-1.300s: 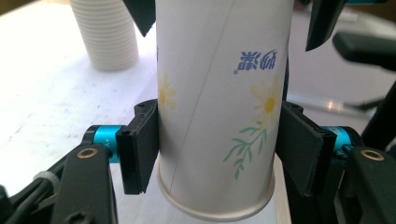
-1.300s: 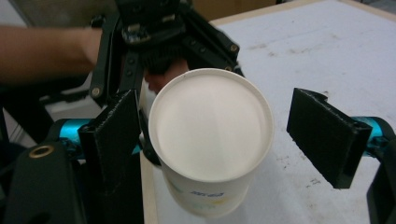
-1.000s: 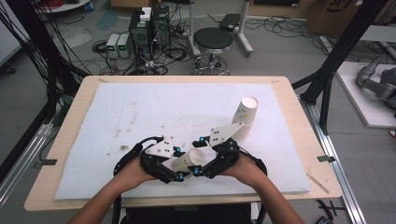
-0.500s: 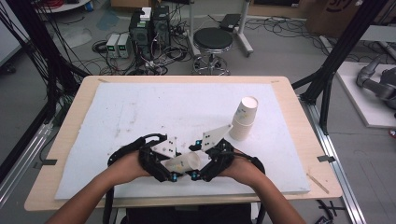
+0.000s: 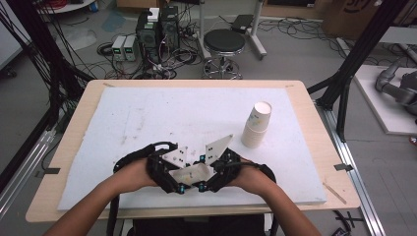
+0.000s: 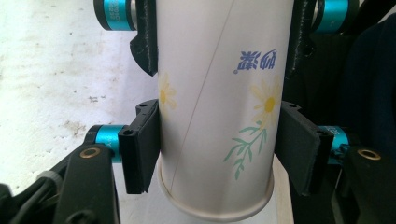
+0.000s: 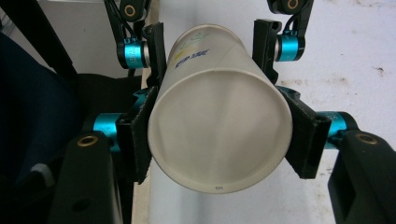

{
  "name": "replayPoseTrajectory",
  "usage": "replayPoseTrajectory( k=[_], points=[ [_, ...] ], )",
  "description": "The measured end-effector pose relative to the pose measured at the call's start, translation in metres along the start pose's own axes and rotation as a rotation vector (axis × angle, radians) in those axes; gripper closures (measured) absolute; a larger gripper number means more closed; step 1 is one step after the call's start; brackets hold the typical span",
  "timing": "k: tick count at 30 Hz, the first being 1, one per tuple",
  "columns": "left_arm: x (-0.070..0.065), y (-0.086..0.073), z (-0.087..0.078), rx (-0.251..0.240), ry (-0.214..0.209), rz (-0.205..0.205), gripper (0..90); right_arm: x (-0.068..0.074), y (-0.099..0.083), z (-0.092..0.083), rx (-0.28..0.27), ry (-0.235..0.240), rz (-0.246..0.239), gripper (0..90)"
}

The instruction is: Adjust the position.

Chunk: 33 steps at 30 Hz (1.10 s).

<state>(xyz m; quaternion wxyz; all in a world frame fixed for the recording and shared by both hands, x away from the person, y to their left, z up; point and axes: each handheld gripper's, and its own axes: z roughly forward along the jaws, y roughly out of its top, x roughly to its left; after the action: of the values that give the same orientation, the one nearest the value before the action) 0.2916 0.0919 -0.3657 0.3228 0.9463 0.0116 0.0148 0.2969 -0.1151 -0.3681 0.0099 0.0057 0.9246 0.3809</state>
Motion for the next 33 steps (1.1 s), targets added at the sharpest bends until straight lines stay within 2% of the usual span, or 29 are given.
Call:
replayPoseTrajectory(
  k=[4, 7, 8, 9, 10, 11, 12, 13, 14, 15, 16, 19, 20, 22, 23, 25, 29, 33],
  points=[
    [0.0, 0.0, 0.001, 0.009, -0.008, 0.006, 35.9, 0.001, 0.0, 0.002, 0.012, 0.01, -0.007, 37.2],
    [-0.001, -0.001, 0.002, -0.005, -0.005, 0.017, 31.1, 0.001, 0.0, 0.002, 0.015, 0.01, -0.009, 37.2],
    [-0.001, -0.003, 0.002, -0.038, 0.005, 0.017, 26.8, 0.0, -0.001, 0.001, 0.016, 0.007, -0.009, 36.8],
    [-0.001, -0.005, 0.001, -0.063, 0.014, 0.014, 26.8, 0.0, -0.001, 0.001, 0.016, 0.007, -0.009, 36.8],
    [-0.001, -0.007, 0.001, -0.094, 0.024, -0.004, 16.8, 0.0, -0.002, 0.0, 0.02, 0.008, -0.001, 36.8],
    [0.0, -0.013, -0.001, -0.153, 0.036, -0.028, 17.4, 0.0, -0.003, -0.001, 0.021, 0.007, 0.001, 36.9],
    [0.0, -0.013, -0.001, -0.153, 0.036, -0.028, 17.4, 0.0, -0.003, -0.001, 0.021, 0.007, 0.001, 36.9],
    [0.0, -0.017, -0.002, -0.19, 0.034, -0.044, 17.4, 0.0, -0.005, -0.001, 0.018, 0.007, 0.004, 36.9],
    [0.0, -0.024, -0.003, -0.259, 0.032, -0.071, 17.4, 0.0, -0.007, -0.002, 0.009, 0.004, 0.007, 36.9],
    [0.0, -0.024, -0.003, -0.259, 0.032, -0.071, 17.4, 0.0, -0.009, -0.003, 0.002, 0.001, 0.011, 36.9],
    [-0.001, -0.032, -0.004, -0.326, 0.038, -0.094, 17.4, 0.0, -0.01, -0.004, -0.004, -0.001, 0.016, 37.0],
    [-0.003, -0.044, -0.005, -0.466, 0.055, -0.153, 17.4, 0.0, -0.017, -0.007, -0.038, -0.013, 0.028, 37.0],
    [-0.003, -0.044, -0.005, -0.466, 0.055, -0.153, 17.3, 0.0, -0.021, -0.009, -0.056, -0.014, 0.036, 37.1],
    [-0.004, -0.05, -0.005, -0.528, 0.06, -0.181, 17.3, 0.0, -0.023, -0.01, -0.068, -0.021, 0.039, 37.1],
    [-0.005, -0.055, -0.004, -0.576, 0.069, -0.195, 17.3, 0.001, -0.028, -0.013, -0.104, -0.027, 0.05, 37.1],
    [-0.006, -0.058, -0.004, -0.603, 0.072, -0.191, 17.2, 0.002, -0.031, -0.015, -0.13, -0.031, 0.059, 37.0],
    [-0.007, -0.061, -0.001, -0.619, 0.061, -0.186, 17.2, 0.004, -0.037, -0.021, -0.198, -0.027, 0.069, 37.0],
    [-0.007, -0.061, 0.0, -0.639, 0.05, -0.187, 17.2, 0.005, -0.041, -0.023, -0.228, -0.03, 0.074, 37.0]
  ],
)
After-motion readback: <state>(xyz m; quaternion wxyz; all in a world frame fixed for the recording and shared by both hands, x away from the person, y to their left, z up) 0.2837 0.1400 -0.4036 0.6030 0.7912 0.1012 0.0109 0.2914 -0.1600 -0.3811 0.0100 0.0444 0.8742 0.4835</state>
